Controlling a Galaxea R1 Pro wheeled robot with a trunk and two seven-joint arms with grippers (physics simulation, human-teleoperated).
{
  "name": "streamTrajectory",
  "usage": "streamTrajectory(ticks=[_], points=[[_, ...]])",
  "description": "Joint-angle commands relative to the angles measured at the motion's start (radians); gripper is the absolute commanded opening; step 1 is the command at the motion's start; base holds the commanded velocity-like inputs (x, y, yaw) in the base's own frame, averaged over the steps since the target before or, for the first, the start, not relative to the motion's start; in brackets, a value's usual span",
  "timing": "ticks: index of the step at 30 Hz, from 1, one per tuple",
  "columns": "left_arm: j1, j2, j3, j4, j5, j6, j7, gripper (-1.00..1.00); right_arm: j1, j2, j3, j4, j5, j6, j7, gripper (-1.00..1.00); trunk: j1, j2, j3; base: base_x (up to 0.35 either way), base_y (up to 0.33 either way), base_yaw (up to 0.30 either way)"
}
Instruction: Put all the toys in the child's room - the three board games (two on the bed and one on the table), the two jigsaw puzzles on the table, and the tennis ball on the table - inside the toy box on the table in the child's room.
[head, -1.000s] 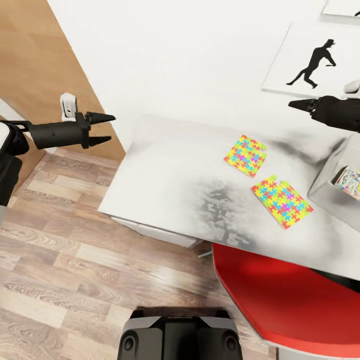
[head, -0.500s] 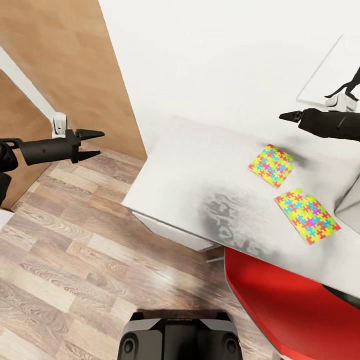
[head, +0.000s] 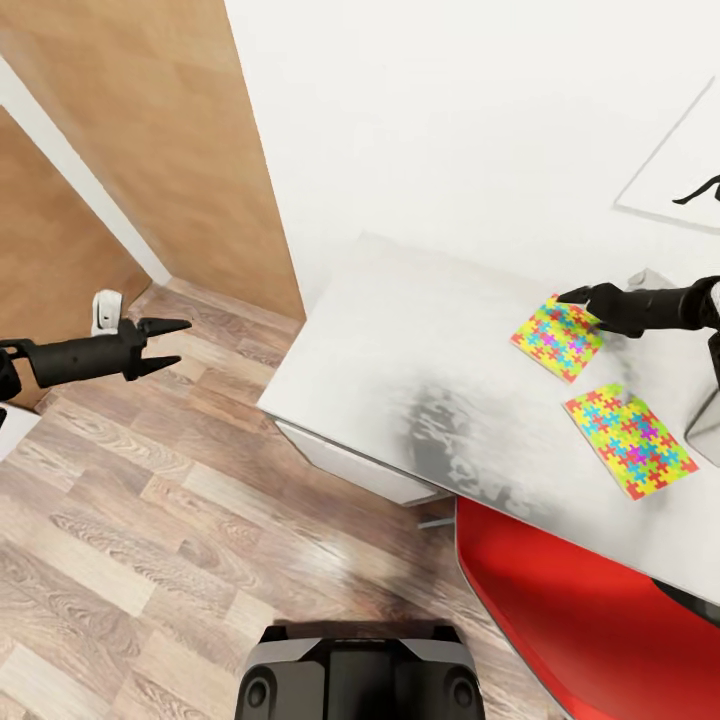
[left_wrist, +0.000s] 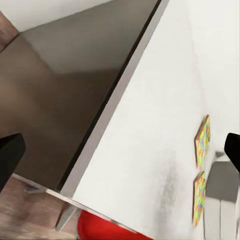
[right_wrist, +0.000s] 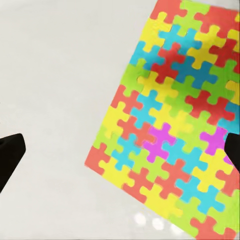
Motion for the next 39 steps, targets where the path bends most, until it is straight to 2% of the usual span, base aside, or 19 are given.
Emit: streamTrajectory(ticks=[1,8,16,25,39], points=[[0.023,0.003,0.014,0.000,0.009,0.000,0.010,1.00,-0.001,-0.001,0.003,0.023,-0.010,0.001,-0.010,1.00,0.001,-0.002,-0.001,0.000,0.000,0.023],[0.130,0.008,0.088,0.002,0.005,-0.004,0.011,1.00,0.001,-0.002,0.003,0.103,-0.009,0.001,-0.011,1.00,0.001,-0.002,-0.001,0.000,0.000,0.013],[0.203,0.010,0.128,0.000,0.005,-0.005,0.009,1.00,0.004,-0.010,-0.001,0.133,-0.005,0.001,-0.014,1.00,0.001,-0.002,-0.001,0.001,0.003,0.005],[0.236,0.009,0.142,-0.002,0.005,-0.005,0.009,1.00,0.009,-0.016,-0.002,0.137,-0.002,0.001,-0.015,1.00,0.001,-0.002,-0.001,0.060,0.106,0.001],[0.248,0.009,0.149,-0.002,0.004,-0.006,0.007,1.00,0.008,-0.023,-0.006,0.136,-0.002,0.001,-0.010,1.00,0.001,-0.002,-0.001,0.144,0.250,-0.085]])
